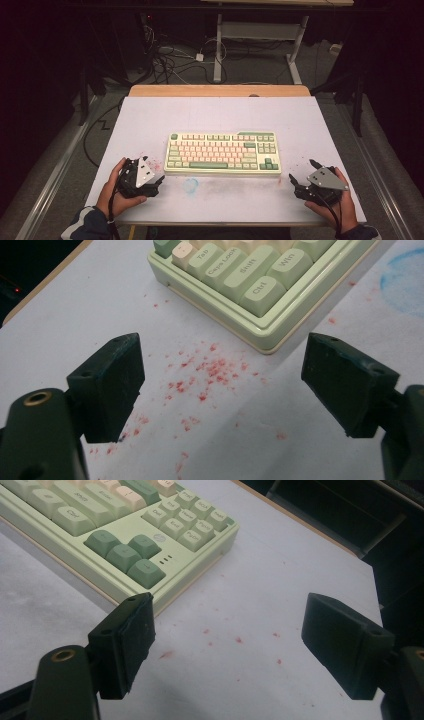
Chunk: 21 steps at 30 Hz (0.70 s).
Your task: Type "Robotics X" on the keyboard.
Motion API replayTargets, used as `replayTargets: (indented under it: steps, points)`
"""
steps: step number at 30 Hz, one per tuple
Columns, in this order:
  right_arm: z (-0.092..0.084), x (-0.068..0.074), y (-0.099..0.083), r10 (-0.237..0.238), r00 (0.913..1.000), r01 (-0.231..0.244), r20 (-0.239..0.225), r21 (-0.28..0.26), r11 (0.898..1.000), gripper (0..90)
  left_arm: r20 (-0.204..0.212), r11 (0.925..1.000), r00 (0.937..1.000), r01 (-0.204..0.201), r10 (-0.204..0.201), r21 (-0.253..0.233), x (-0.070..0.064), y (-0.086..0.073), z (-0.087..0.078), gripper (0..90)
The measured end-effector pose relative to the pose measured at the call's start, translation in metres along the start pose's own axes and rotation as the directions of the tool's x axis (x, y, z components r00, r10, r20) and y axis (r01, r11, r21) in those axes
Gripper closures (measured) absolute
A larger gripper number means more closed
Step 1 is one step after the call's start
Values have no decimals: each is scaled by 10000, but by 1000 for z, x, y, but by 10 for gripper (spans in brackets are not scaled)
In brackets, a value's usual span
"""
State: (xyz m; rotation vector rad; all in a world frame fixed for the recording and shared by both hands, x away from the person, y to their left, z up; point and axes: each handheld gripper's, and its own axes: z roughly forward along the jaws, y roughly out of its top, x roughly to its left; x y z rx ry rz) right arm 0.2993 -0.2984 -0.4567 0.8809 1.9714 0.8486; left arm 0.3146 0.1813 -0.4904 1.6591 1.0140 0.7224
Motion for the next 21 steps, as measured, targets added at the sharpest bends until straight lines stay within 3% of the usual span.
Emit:
replayTargets:
  steps: [11, 21]
  points:
    - [3, 2, 0, -243, 9997, 244, -30, 121, 9996, 221, -4, 10000, 10000, -22, 22, 27, 0, 0, 1, 163]
    - [6, 0, -2, -171, 9998, 174, -121, 258, 9995, 221, 37, 9999, 10000, -53, 52, 157, -1, -1, 6, 163]
